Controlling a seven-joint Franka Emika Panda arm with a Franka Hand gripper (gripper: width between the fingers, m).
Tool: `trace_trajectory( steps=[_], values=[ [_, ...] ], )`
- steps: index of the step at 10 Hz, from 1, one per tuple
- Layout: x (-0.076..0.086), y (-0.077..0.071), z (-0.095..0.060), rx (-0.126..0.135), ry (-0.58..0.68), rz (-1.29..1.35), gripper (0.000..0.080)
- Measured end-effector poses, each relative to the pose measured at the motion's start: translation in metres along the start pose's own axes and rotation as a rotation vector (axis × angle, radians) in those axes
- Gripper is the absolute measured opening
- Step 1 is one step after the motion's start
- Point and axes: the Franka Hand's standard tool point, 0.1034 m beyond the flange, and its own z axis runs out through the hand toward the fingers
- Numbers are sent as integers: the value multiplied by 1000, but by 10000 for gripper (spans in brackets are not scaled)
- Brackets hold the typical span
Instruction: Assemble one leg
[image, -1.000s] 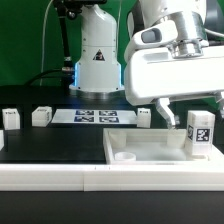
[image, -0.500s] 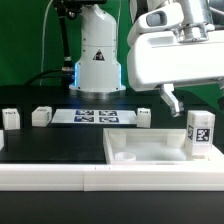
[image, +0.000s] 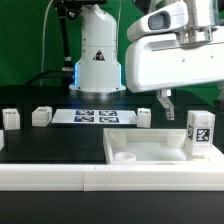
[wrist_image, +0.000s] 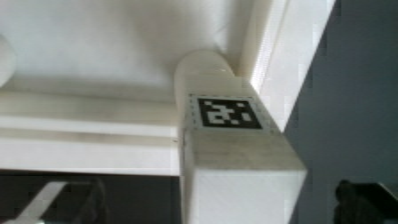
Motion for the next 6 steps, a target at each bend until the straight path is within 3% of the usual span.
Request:
trace_trajectory(
  steps=[2, 6],
  values=[
    [0, -4, 4, 13, -87, 38, 648],
    [0, -7, 5, 13, -87, 46, 602]
  ],
)
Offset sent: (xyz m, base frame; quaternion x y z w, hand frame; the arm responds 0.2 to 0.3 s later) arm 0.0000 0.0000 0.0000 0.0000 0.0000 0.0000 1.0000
